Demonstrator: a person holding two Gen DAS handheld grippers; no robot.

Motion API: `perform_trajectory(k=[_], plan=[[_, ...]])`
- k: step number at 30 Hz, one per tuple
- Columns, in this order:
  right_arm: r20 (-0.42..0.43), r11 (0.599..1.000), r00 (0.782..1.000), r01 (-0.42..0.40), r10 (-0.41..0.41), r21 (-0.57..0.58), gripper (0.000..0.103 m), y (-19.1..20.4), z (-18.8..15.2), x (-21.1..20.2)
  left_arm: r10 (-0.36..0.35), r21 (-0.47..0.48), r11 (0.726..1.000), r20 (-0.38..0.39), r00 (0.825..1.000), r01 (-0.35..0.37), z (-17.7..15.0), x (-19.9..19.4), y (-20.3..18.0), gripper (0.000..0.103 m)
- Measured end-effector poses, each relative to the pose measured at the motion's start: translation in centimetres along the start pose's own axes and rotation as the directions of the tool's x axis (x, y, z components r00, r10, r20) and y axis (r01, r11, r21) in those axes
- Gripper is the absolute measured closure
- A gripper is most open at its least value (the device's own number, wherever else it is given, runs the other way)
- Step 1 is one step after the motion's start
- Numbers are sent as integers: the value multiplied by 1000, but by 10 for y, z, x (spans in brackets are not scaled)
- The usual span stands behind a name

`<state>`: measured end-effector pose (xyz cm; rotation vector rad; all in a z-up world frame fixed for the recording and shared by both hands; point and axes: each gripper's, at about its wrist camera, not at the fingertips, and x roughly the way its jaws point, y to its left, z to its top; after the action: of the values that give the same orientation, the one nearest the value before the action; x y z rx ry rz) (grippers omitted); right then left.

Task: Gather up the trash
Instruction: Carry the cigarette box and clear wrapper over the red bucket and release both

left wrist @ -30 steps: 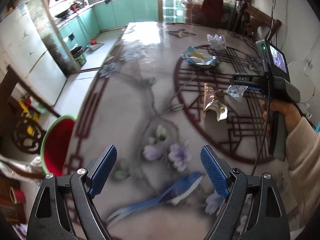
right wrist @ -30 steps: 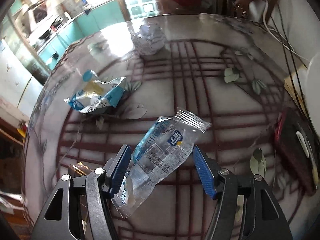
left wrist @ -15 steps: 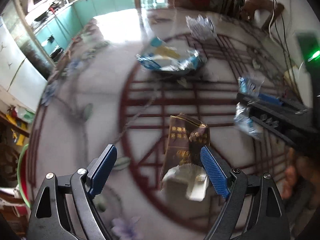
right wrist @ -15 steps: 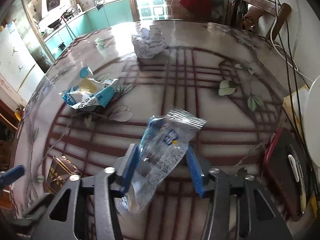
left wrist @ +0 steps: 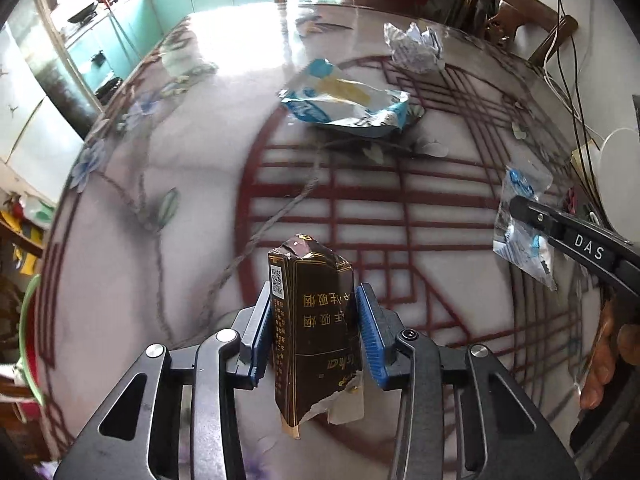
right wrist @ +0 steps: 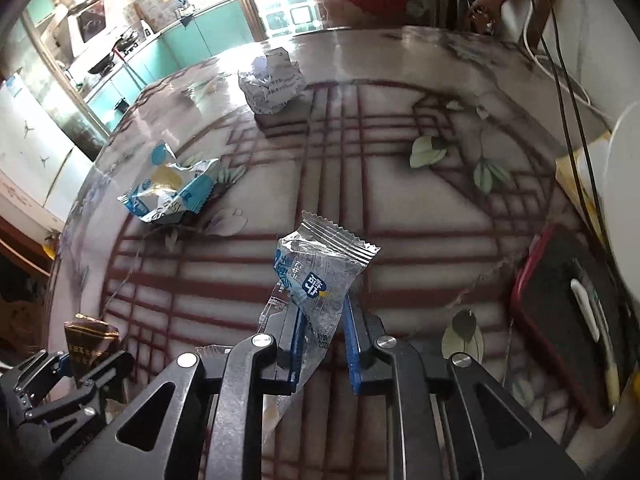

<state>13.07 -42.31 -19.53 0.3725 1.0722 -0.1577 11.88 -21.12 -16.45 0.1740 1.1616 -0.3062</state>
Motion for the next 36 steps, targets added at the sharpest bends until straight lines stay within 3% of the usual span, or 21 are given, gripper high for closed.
perform_trajectory(k=[7, 22, 36], plan=[[10, 999, 1000, 24, -23, -41, 88, 8, -16, -23, -2, -8, 1000, 21, 1000, 2, -17, -25, 13, 65], [173, 986, 985, 35, -7, -160, 88, 58, -37, -134, -36, 14, 999, 117, 992, 34, -42, -81, 20, 65], [98, 962, 991, -59, 88, -268, 88, 121, -99, -149, 17, -43, 999, 191, 981, -9, -78, -126, 59, 65]])
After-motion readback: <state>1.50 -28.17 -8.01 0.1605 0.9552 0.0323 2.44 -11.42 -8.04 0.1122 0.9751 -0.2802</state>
